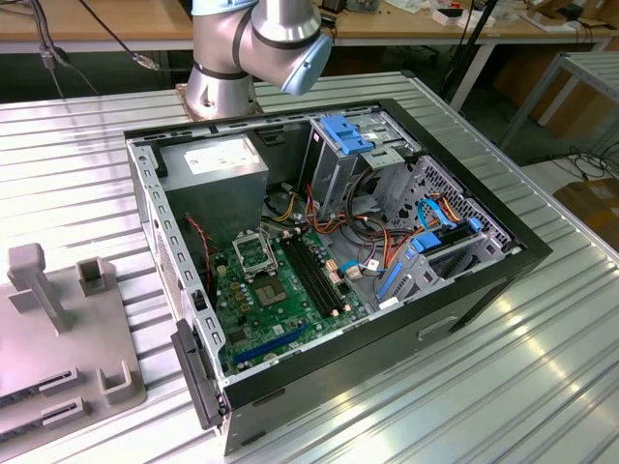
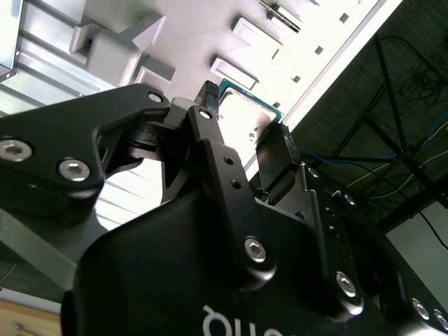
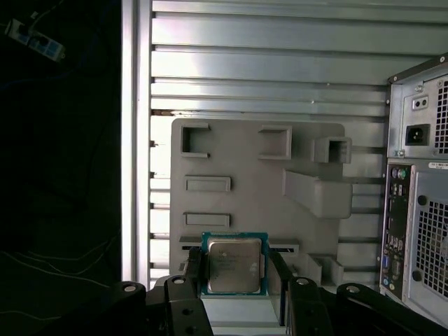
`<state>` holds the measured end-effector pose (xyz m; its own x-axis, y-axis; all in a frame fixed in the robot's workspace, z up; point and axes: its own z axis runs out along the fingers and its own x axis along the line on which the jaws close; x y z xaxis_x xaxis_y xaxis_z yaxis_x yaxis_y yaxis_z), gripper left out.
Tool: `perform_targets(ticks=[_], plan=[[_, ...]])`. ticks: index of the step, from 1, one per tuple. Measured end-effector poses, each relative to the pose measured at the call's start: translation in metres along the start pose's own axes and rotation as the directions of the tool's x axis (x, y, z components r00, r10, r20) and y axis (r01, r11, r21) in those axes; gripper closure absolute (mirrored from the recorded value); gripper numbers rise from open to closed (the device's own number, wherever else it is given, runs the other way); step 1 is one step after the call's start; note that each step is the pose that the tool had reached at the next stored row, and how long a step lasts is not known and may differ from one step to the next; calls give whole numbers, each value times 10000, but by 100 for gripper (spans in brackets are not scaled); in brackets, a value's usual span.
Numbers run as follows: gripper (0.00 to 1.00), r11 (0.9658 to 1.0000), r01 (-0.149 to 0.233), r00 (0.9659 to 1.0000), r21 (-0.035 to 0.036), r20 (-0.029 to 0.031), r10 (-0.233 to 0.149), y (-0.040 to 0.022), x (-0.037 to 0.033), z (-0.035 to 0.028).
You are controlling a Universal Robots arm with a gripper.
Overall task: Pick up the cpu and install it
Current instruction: 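Pick up the cpu and move it towards the insertion slot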
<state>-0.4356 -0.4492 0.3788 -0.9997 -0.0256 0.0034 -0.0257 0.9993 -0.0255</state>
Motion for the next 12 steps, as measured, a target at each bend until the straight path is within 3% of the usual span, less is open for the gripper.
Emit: perform_targets(ticks=[12], plan=[[53, 10000, 0, 10000, 0, 1, 0, -1, -2, -35]])
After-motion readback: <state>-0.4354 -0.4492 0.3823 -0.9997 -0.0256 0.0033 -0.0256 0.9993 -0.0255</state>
